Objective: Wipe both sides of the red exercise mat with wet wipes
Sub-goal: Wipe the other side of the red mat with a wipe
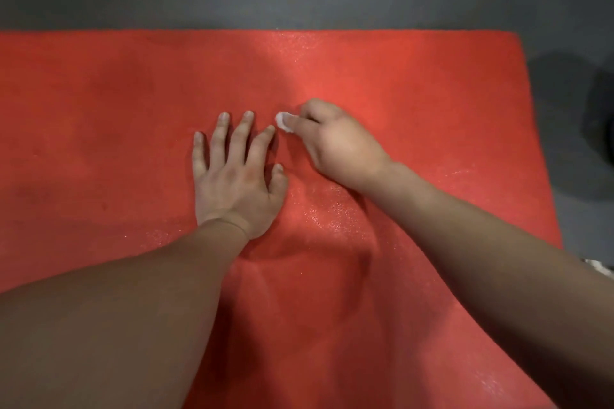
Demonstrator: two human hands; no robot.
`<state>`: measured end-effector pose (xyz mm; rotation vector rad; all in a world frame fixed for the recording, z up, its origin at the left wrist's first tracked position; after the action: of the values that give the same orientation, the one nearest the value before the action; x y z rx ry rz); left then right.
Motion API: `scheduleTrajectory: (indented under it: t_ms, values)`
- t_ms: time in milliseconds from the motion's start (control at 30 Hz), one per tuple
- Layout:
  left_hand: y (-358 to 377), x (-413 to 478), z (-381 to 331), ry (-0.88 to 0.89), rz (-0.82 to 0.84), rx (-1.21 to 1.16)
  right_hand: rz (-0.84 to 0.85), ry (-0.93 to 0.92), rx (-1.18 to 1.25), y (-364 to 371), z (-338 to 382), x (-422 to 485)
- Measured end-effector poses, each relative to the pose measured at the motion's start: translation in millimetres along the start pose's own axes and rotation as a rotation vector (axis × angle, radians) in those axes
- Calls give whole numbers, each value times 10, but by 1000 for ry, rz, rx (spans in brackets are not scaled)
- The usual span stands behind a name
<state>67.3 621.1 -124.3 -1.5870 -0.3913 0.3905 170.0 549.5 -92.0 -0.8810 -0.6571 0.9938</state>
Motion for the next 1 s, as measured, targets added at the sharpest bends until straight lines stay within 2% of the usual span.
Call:
scheduleTrajectory:
  t_ms: [67, 100, 200, 267, 400, 467, 533, 633, 700, 900, 967, 1000]
  values:
    - [3, -1, 3, -1, 9, -4, -43, 47, -40, -170, -218, -32]
    - [9, -1, 2, -1, 17, -7, -118, 111, -68, -319, -422, -52]
    - [19, 0, -3, -1, 28, -5, -374, 445, -163, -828, -1085, -182]
    - [10, 6, -2, -2, 23, -7, -392, 516, -176, -836, -1110, -214]
    - [2, -7, 1, 2, 1, -19, -159, 159, -55, -260, -204, -201]
    - [9, -19, -11, 14, -6, -20, -58, 58, -55, -106, 24, -313]
    - [17, -21, -3, 12, -4, -19, -82, 85, -87, -214, -164, -318]
    - [17, -6, 4, 5, 5, -24, -301, 339, -139, -637, -753, -325]
    - [19, -1, 3, 5, 10, -21, -339, 421, -140, -691, -845, -311]
    - [28, -17, 3, 15, -5, -15, -43, 48, -7, -39, 155, -449]
    - [36, -29, -1, 18, -1, -17, 13, -9, -35, -57, 155, -485]
    - [40, -33, -1, 17, 1, -22, -12, 13, -55, -135, 30, -466]
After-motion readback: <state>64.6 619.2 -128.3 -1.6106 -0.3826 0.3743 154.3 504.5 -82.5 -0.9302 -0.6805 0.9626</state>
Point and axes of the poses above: each hand's wrist, its own x-axis towards the middle knuckle, its own y-axis out of the palm, z = x × y, the point moved 10 cm from there along x, towards the middle knuckle, and after that the axes turned 9 degrees about x, right-handed, at the moved point
